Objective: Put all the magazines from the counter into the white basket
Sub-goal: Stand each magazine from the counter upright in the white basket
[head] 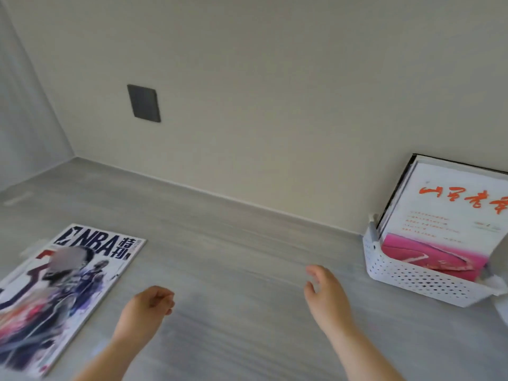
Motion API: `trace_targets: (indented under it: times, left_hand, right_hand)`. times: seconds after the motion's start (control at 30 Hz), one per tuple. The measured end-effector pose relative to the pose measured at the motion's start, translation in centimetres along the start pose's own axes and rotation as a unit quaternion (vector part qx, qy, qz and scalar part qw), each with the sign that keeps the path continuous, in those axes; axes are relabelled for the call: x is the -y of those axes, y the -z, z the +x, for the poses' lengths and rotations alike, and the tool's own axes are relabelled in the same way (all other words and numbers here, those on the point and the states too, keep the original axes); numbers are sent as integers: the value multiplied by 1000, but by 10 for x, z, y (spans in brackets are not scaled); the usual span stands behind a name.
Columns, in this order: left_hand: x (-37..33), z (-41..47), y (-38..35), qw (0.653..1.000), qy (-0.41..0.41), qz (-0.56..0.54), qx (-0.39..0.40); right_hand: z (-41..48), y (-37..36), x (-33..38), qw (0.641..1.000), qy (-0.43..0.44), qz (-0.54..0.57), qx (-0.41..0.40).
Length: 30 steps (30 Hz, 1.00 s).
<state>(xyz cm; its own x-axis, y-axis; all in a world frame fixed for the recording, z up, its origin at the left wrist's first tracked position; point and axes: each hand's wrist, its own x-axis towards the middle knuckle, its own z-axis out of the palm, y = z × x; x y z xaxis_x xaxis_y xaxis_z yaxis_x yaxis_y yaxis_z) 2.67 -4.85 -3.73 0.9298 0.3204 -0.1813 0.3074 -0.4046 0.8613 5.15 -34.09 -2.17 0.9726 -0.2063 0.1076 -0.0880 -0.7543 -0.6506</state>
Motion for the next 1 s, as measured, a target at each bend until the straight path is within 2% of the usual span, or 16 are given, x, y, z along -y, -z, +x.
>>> trace_targets:
  times: [0.13,0.27,0.37,0.47,0.53,0.73,1.0]
  left_hand:
    - [37,7,53,996,37,61,-47]
    - [63,12,87,989,27,134,-57]
    - [73,24,108,982,15,172,-77]
    - [88,46,132,960,10,264,-93]
    - [98,62,147,947,43,301,-103]
    - [125,99,190,947,163,240,-139]
    - [126,130,220,924,222,302,-81]
  right_hand:
    - [-28,-73,33,997,25,-49,47]
    - [-48,-123,68,986,74,-111,103]
    - [-60,-148,84,981,127,-141,26]
    - [-68,-165,83,983,118,-141,2]
    - [-70,-167,83,981,110,-160,-26]
    - [-69,-177,87,978,110,-166,-58]
    - [-70,-176,90,975,93,-193,-56]
